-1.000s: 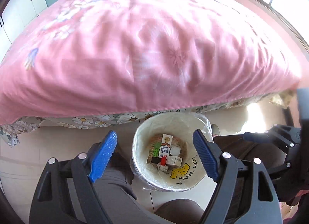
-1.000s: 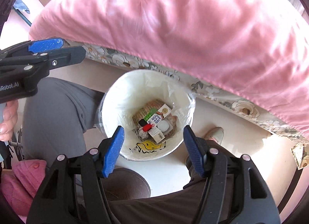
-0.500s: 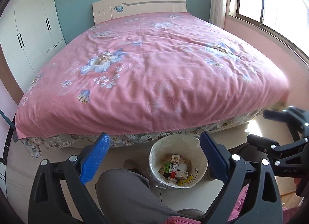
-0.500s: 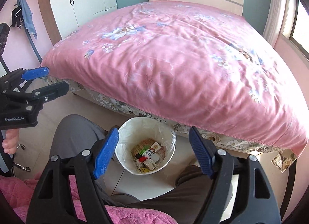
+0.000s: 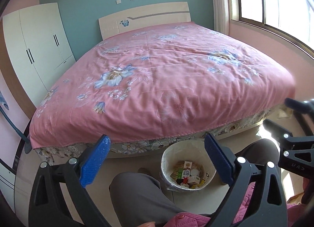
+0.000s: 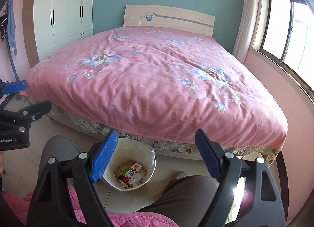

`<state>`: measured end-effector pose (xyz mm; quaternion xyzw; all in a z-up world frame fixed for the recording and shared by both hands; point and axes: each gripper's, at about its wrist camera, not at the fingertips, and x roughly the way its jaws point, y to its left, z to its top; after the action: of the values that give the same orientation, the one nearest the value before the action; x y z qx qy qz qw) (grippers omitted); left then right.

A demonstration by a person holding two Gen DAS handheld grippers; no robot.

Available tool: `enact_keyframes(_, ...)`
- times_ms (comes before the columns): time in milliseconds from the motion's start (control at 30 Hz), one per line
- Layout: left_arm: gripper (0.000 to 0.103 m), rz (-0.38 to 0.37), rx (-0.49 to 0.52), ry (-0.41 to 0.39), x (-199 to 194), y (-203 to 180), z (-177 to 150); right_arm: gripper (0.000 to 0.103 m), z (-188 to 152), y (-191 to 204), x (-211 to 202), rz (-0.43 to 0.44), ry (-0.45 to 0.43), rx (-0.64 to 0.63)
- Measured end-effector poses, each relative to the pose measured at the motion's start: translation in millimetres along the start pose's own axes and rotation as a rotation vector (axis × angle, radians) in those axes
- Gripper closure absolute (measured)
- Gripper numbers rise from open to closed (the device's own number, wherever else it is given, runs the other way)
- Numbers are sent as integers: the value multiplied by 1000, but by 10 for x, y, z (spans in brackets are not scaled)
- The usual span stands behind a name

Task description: Collect trash

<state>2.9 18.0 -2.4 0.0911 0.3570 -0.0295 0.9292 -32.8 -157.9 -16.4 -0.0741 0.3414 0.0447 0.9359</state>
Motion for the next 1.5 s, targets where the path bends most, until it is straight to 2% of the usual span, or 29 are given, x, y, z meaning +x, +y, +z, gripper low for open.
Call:
enact_keyframes(167,5,-11,-9,20,17,-20,-61,23,-5,19,-30,-10,5,13)
enact_keyframes(533,5,-3,-33,12,-32,-20,-93,23,-18,60,-136,-37,-24,-2)
enact_keyframes(1500,5,-6,-33,15,-43,-8,-101,23,-44,55,-137,-37,-19,3)
